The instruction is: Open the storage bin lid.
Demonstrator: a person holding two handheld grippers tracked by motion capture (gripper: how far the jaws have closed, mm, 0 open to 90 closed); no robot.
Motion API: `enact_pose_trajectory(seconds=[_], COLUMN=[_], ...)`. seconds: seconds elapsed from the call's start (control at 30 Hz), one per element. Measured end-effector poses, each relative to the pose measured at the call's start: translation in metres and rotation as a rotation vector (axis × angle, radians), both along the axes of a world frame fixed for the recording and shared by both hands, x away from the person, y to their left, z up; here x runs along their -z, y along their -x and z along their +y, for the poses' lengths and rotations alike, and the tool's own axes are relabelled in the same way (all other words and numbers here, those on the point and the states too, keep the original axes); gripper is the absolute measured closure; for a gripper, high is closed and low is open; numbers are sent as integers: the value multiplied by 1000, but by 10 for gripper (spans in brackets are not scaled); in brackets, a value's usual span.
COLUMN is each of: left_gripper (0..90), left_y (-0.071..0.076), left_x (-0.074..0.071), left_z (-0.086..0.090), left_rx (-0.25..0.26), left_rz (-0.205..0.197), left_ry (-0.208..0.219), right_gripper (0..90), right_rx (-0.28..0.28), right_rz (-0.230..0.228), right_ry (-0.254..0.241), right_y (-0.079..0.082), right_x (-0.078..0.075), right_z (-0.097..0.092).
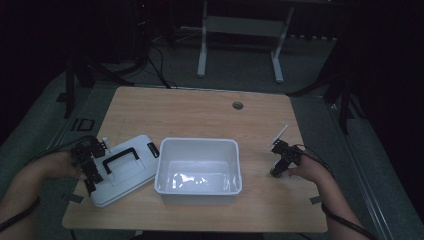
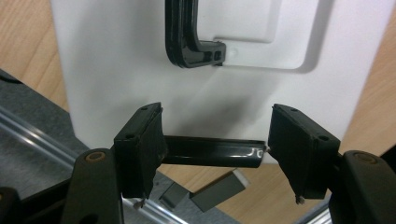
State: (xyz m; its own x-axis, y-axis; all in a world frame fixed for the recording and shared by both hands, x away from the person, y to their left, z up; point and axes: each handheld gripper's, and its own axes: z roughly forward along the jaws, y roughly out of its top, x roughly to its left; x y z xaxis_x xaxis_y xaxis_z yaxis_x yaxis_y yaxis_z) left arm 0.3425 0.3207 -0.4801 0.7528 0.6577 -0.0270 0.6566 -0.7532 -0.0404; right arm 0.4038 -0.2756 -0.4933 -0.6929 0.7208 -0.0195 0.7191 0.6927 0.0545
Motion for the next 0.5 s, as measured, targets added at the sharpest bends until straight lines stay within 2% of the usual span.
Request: enact_pose_trajectory(seconds=[0.07,0.1,0.23,0.3,0.4,0.43,0.5], left_gripper=[354,354,354,354,354,354,354], left_y=[0,1,1,0,1,0,0], left_x=[0,1,2,1,-1,-2,-2], left_z=[-1,-2,-3,-4,-6,-7,-7], left_rx=[-1,4,8,8,17,17,19], left_rz=[2,2,6,6,4,9,6], left_ry=[9,19,21,21,27,41,33], right_gripper=[302,345,363,428,468,496,497], right_rx=[-1,-6,-16,-28,-27,-34,-43], right_rz=[0,4,13,21,25,27,30], right_ry=[3,5,8,18,17,20,23], right_y=[-1,-2,-3,-3,-4,-4,-3], right_x=[0,1,1,4,4,4,4], right_z=[0,0,1,3,5,6,6])
